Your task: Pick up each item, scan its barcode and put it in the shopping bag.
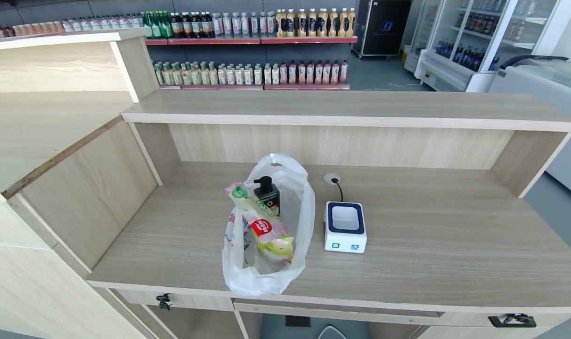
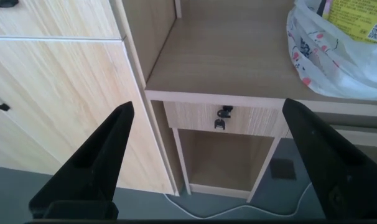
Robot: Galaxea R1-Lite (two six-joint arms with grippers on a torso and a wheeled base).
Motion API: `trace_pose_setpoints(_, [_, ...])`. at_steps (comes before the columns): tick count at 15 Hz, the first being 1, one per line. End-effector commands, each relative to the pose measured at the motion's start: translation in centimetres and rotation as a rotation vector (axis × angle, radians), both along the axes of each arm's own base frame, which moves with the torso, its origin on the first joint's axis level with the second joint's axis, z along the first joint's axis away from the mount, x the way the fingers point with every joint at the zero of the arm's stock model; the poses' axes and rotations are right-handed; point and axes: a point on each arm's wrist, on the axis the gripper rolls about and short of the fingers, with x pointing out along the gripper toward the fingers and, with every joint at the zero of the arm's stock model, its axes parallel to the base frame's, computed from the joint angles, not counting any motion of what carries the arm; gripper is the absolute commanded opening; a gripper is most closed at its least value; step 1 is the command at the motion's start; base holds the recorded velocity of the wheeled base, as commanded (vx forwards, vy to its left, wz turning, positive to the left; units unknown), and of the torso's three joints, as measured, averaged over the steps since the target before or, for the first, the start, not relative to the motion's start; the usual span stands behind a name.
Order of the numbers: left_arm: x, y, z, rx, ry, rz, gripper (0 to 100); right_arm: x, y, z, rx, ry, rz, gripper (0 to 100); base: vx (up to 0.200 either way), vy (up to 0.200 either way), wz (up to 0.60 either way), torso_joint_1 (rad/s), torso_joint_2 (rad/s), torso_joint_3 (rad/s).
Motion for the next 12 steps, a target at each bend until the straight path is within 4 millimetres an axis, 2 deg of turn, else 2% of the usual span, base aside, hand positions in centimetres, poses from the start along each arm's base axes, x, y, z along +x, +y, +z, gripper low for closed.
trace_pose_setpoints(1, [0.0, 0.0, 0.0, 0.0, 0.0, 0.001, 100, -6.0, 1.2, -7.4, 0.025, -0.129, 0.095, 100, 0.0, 0.0, 0.0, 0.0, 0.0, 0.0])
trace_pose_setpoints(2, [0.0, 0.0, 0.0, 0.0, 0.0, 0.001, 100, -7.5, 1.3, -8.7, 0.053, -0.074, 0.099, 100, 0.0, 0.0, 0.0, 0.0, 0.0, 0.0])
trace_pose_setpoints(5, [0.0, 0.0, 0.0, 0.001, 0.0, 0.001, 100, -9.1, 1.1, -9.0, 0.082, -0.298, 0.197, 100, 0.0, 0.0, 0.0, 0.0, 0.0, 0.0])
trace_pose_setpoints(12, [0.0, 0.0, 0.0, 0.001, 0.0, 0.001, 100, -9.5, 1.2, -9.1, 0.074, -0.346, 0.178, 100, 0.0, 0.0, 0.0, 0.0, 0.0, 0.0])
